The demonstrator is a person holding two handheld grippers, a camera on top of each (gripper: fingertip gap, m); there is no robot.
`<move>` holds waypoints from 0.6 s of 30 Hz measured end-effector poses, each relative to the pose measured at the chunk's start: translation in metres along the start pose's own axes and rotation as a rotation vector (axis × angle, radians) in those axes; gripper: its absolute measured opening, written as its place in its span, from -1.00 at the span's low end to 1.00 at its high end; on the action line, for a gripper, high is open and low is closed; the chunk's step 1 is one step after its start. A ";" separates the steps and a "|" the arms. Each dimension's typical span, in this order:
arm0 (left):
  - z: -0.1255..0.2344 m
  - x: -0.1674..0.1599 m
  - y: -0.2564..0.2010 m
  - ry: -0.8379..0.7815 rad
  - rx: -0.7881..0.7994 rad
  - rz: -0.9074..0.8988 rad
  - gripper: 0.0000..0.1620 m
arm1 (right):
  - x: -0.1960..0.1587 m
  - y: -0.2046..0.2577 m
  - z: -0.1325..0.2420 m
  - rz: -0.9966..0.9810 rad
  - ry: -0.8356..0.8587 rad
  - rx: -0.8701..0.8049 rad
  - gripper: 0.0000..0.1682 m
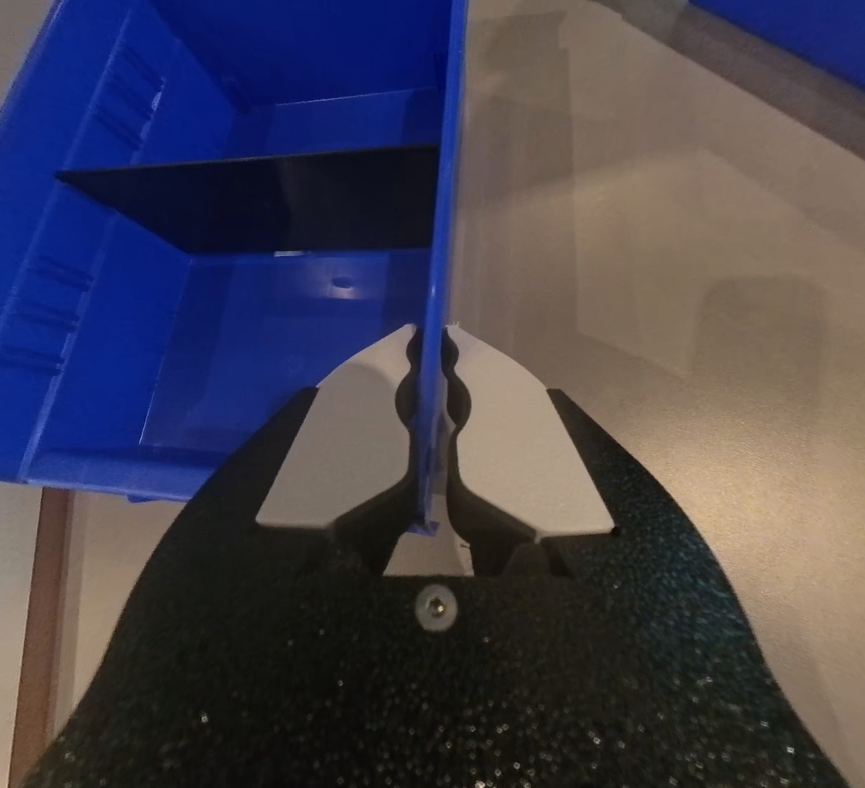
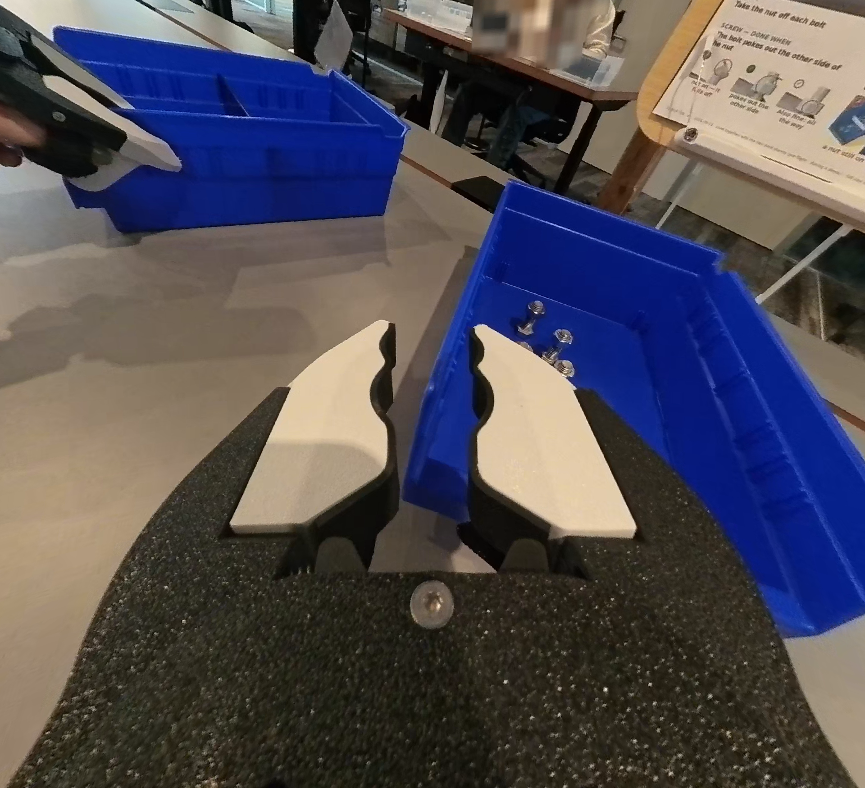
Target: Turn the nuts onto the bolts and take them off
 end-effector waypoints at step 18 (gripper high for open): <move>0.004 0.001 -0.015 -0.020 -0.036 -0.012 -0.94 | 0.005 0.007 -0.002 -0.010 -0.016 0.033 -0.65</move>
Point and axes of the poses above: each gripper's, where its closed fingertips meet, z back along the fingers, x out of its top, y = z × x across the jaws, the point moved 1 cm from there along z, back along the fingers, and after that the axes turned 3 degrees about y, right-handed, at the moved point
